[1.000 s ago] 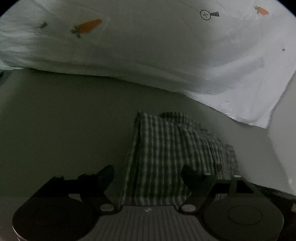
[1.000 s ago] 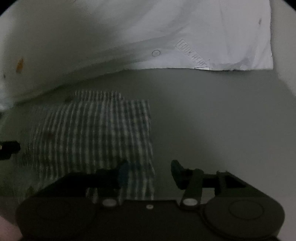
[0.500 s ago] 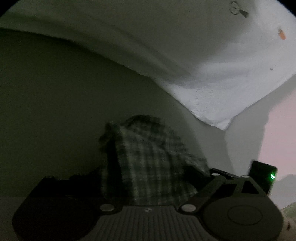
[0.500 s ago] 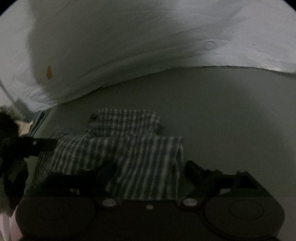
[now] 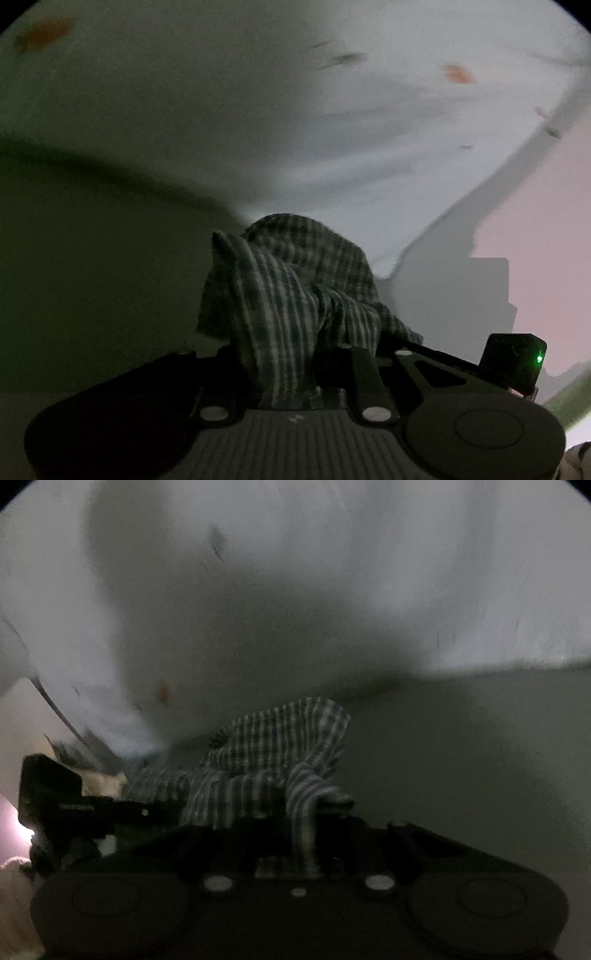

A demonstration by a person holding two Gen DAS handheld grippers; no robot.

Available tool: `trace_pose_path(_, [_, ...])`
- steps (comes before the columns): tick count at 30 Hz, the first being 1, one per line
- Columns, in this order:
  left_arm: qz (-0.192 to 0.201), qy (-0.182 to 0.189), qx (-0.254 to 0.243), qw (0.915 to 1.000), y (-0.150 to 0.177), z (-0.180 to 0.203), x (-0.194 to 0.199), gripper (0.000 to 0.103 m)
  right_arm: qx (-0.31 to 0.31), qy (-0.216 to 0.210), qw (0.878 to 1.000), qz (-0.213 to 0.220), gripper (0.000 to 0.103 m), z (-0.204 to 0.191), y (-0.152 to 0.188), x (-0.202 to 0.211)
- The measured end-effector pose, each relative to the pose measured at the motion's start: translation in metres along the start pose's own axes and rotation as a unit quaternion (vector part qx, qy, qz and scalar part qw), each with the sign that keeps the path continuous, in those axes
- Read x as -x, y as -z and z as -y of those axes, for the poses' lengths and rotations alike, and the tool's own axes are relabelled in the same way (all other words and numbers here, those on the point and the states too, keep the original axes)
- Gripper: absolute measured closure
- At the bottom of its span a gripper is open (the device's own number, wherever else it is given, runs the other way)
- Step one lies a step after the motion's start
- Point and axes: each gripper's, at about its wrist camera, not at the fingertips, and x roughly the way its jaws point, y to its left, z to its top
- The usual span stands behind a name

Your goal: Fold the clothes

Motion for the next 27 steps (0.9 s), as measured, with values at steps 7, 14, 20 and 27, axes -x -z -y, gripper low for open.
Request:
trace_pose_path(7, [0.025,0.075,-0.067,0.9946,0.003,0.114,-0.006,0.083,0.037,0.027,0.991,0.129,0.093,-0.021,-0.028,0.136])
trace_pose_path(14, [0.012,0.120,-0.105,0.9872,0.027,0.222,-0.039,0.083,0.083,0.132,0.971,0.182,0.093,-0.010,-0.027,0.248])
trace_pose_path(20, [-0.036,0.117,-0.054,0.9910,0.083,0.283,-0.125,0.084,0.066,0.200,0.961,0.181,0.093,0.059,-0.012,0.316])
trace_pose_path(27, [-0.060,0.093,0.033,0.9932,0.125,0.312,-0.233,0.084,0.077,0.224,0.961,0.145,0.093,0.166,-0.027,0.347])
